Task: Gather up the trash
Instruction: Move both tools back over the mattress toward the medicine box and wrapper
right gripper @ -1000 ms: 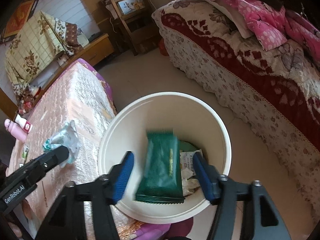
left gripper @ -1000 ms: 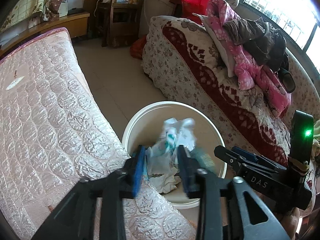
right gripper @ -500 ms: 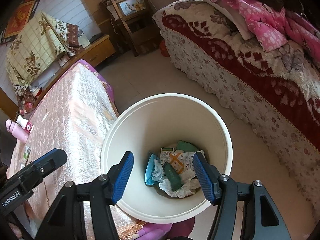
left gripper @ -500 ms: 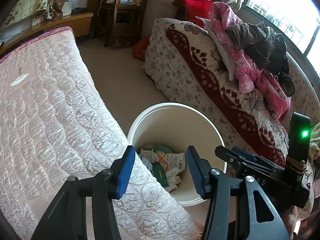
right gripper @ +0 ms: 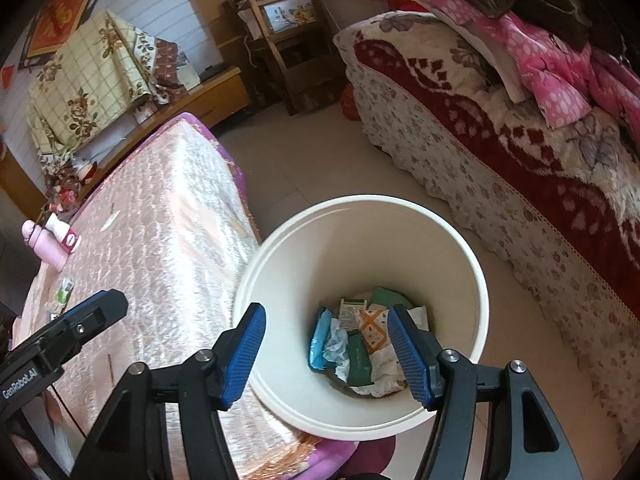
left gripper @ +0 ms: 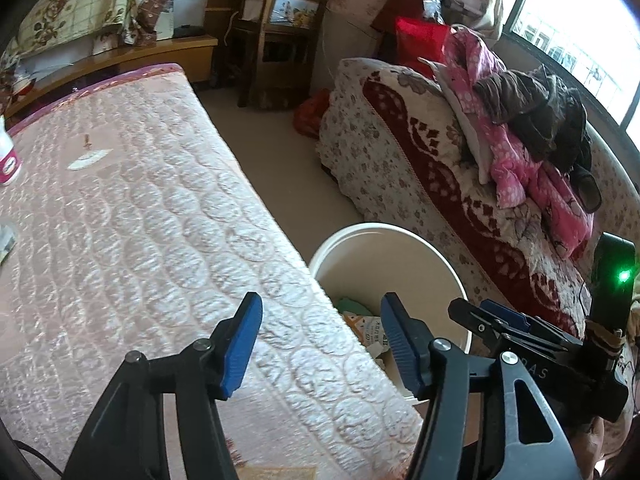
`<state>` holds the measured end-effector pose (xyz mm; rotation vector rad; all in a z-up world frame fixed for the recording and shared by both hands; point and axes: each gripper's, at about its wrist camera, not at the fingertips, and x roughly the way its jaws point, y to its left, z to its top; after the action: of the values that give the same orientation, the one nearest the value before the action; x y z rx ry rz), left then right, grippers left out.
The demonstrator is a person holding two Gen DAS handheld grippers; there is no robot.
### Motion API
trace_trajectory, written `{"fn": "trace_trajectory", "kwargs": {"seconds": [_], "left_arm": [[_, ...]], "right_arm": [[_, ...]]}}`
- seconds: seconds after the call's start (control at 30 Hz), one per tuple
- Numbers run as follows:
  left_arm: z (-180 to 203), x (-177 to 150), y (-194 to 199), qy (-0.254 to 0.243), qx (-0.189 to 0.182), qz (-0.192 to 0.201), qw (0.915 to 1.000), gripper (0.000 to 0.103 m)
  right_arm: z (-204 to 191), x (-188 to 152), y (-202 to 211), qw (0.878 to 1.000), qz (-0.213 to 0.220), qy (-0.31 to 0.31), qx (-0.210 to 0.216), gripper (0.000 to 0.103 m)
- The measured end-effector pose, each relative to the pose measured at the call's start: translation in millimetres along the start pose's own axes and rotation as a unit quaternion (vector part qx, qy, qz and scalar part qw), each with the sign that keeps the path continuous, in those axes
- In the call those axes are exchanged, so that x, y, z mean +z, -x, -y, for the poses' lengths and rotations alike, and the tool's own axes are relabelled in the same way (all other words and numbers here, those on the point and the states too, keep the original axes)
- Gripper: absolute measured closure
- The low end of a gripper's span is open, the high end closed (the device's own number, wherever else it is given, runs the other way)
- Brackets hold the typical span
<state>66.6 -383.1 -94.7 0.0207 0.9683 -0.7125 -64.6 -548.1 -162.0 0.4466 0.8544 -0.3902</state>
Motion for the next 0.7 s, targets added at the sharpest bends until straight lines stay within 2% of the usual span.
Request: {"fn": "trace_trajectory", "kwargs": {"seconds": [0.3, 0.7], "left_arm": [[-48, -4, 26, 0.033, 0.034, 0.010, 0.9988, 0.038], [-171, 1, 58, 0.106, 0.101, 0.029, 0.9888, 0.037]], "right_arm": [[-50, 1, 4, 0.999, 0.001, 0.039, 0.025, 0.035], [-142, -13, -1, 0.990, -0.015, 0.120, 0.073, 0.033]]}}
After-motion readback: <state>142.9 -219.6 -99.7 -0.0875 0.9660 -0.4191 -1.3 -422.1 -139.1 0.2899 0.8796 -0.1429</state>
